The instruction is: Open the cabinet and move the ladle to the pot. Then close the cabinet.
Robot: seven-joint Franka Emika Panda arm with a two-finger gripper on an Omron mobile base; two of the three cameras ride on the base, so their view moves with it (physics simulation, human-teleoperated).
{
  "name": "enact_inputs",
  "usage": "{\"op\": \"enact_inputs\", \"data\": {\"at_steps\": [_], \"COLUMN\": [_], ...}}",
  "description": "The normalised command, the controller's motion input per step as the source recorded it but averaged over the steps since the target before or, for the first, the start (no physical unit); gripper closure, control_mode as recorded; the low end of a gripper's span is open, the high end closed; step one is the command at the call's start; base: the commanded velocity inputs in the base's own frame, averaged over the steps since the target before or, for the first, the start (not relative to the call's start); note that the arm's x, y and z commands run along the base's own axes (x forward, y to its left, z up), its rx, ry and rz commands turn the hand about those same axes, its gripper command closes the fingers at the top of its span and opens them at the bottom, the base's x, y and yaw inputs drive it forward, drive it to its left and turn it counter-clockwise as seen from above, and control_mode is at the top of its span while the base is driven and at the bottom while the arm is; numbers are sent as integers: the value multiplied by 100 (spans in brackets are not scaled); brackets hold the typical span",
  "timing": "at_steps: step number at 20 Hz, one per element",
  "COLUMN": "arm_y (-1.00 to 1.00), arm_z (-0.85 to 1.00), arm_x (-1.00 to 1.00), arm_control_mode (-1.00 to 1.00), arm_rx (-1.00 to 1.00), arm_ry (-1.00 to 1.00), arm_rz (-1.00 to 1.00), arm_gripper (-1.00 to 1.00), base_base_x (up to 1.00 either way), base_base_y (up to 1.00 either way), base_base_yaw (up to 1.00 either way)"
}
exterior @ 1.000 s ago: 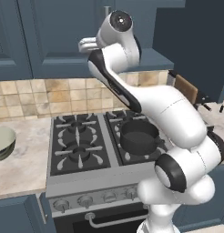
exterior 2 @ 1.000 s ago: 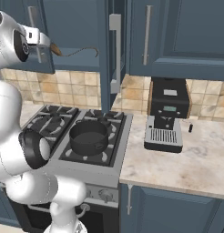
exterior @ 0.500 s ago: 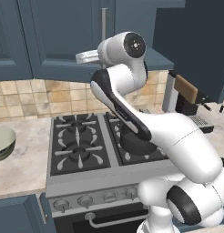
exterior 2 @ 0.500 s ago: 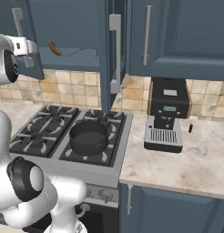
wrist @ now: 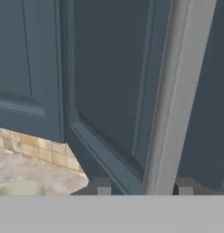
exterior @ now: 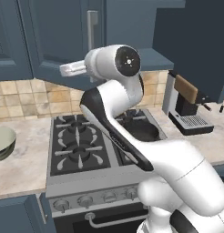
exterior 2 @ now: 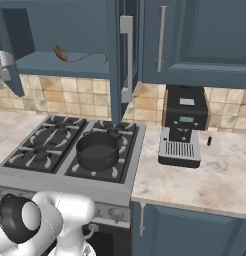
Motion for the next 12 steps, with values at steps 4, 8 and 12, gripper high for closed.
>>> {"op": "enact_inputs", "data": {"at_steps": [4, 8, 12], "arm_y": [68, 16, -55], "arm_z": [1, 8, 10], "arm_x": [-66, -37, -55], "arm_control_mode": [-100, -100, -100], "arm_rx": [0, 0, 2], "arm_ry": [5, 8, 8], "arm_rz": [0, 0, 0], "arm_gripper": [100, -100, -100], "base_base_x": [0, 0, 0], "base_base_y": [0, 0, 0], "base_base_yaw": [0, 0, 0]}}
